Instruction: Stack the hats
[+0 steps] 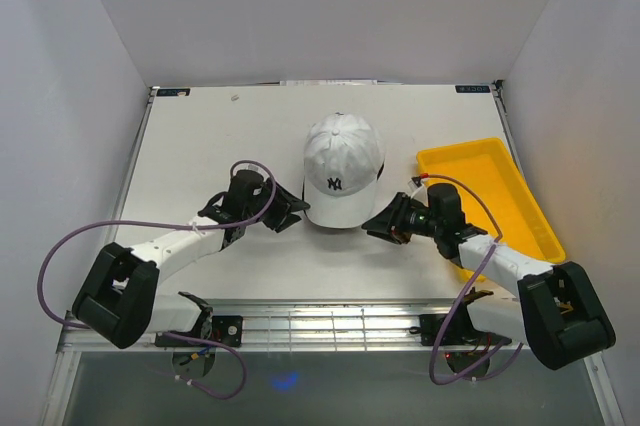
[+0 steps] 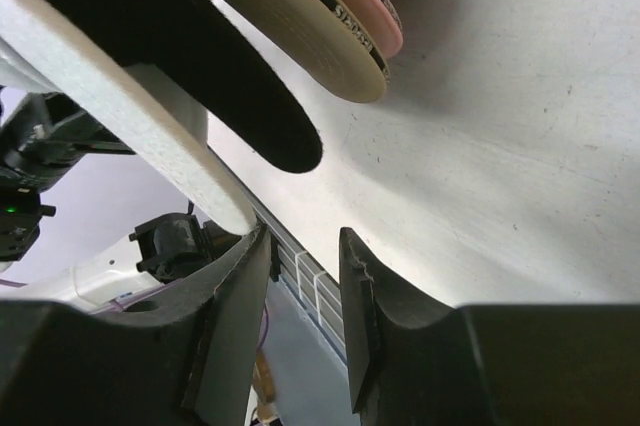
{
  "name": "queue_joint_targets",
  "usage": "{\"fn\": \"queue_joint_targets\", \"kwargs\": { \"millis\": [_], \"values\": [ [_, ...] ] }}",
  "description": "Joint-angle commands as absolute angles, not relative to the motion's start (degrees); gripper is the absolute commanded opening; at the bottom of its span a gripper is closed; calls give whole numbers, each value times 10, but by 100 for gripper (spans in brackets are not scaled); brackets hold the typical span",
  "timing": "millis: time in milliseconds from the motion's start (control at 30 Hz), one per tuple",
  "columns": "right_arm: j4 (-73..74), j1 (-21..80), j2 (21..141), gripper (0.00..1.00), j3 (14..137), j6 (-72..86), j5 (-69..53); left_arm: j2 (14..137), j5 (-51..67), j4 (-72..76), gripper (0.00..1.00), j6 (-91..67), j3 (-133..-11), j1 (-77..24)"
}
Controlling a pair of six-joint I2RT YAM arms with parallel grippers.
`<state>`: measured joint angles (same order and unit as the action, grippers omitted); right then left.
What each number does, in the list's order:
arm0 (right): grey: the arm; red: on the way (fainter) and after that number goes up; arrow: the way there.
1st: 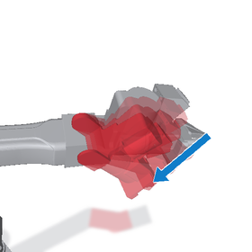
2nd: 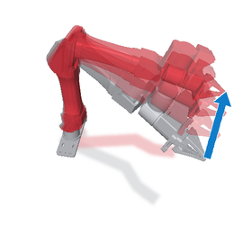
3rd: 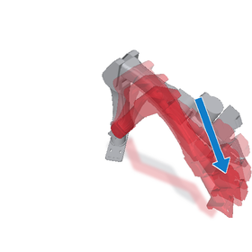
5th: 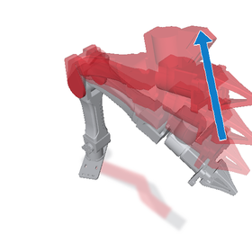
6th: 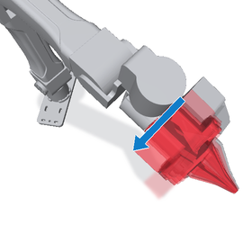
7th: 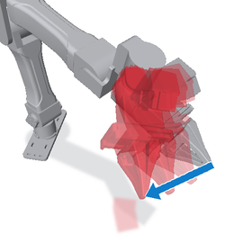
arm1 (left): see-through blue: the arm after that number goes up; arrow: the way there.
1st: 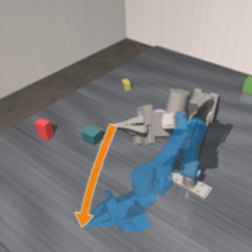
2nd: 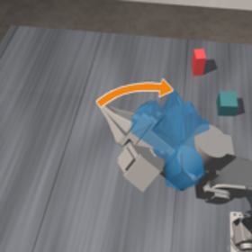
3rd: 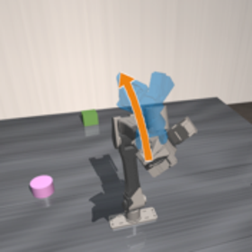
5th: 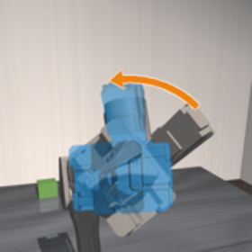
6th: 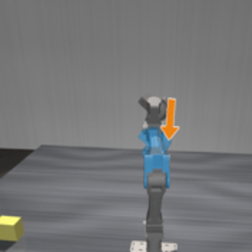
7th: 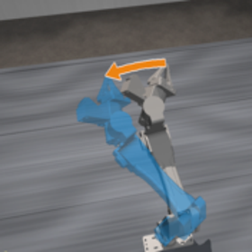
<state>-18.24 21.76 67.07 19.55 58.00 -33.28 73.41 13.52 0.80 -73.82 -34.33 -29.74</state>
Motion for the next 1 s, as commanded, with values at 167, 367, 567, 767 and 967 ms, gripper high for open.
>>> {"fn": "queue_joint_targets", "kwargs": {
  "millis": [167, 367, 567, 767, 967],
  "values": [
    [-125, 205, 647, 41, 241, 540, -324, 727, 90, -69, 63, -729, -331, -292],
    [-100, 193, 640, 41, 264, 522, -329, 705, 86, -86, 64, -719, -338, -292],
    [-35, 173, 609, 41, 299, 491, -338, 668, 74, -137, 65, -667, -376, -292],
    [70, 128, 570, 45, 346, 432, -350, 611, 70, -210, 66, -591, -416, -292],
    [218, 109, 512, 54, 437, 342, -282, 562, 87, -293, 66, -489, -485, -292]
  ]
}}
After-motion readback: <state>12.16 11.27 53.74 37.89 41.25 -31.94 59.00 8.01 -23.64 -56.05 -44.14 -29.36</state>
